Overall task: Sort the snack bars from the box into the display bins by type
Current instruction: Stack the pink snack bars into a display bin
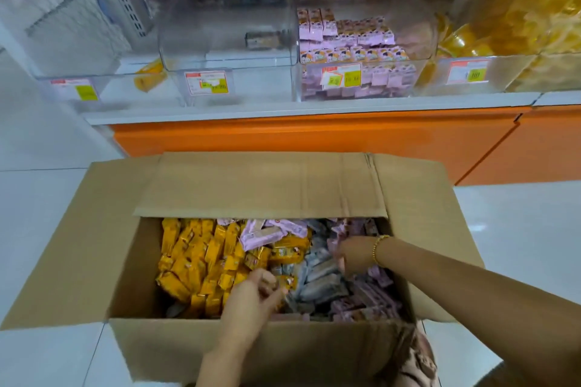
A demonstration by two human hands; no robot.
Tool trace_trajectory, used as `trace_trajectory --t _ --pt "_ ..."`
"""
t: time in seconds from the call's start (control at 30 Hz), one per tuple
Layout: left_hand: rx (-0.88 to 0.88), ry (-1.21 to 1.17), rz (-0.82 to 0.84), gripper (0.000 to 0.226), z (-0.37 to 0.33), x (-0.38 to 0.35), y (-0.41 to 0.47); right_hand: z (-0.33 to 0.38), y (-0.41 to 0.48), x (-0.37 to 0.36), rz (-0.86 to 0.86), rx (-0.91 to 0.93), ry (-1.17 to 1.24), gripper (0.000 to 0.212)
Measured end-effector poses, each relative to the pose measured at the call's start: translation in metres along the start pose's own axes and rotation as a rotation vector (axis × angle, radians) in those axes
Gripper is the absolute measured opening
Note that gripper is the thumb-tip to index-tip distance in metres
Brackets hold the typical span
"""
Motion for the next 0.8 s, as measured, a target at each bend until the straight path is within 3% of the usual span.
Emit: trace_trajectory --t 0.17,0.33,0.47,0.8 --pt "-0.056 0.014 0.247 0.04 0.007 -0.031 -0.023 -0.034 0.016 -0.06 0.238 -0.084 -0.07 0.043" --pt "-0.087 0.322 0.079 0.019 0.012 -0.035 -0.018 -0.038 0.02 -0.07 0.297 -0.028 -0.013 0.065" --pt "-0.091 0.336 0.106 0.027 0.014 -0.039 -0.015 -0.039 0.035 -0.078 0.289 0.034 0.041 0.081" --pt "-0.081 0.318 0.122 0.036 0.019 -0.041 -0.007 -0.019 0.053 -0.081 0.385 0.107 -0.26 0.085"
Point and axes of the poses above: each hand's wrist, its own y-axis towards the middle knuckle, its own x-axis out of the back of the hand, z = x × y, the point moved 5 cm from there along y, towards the middle knuckle, and after that the axes turned 8 degrees about y, right-handed, at the moved point
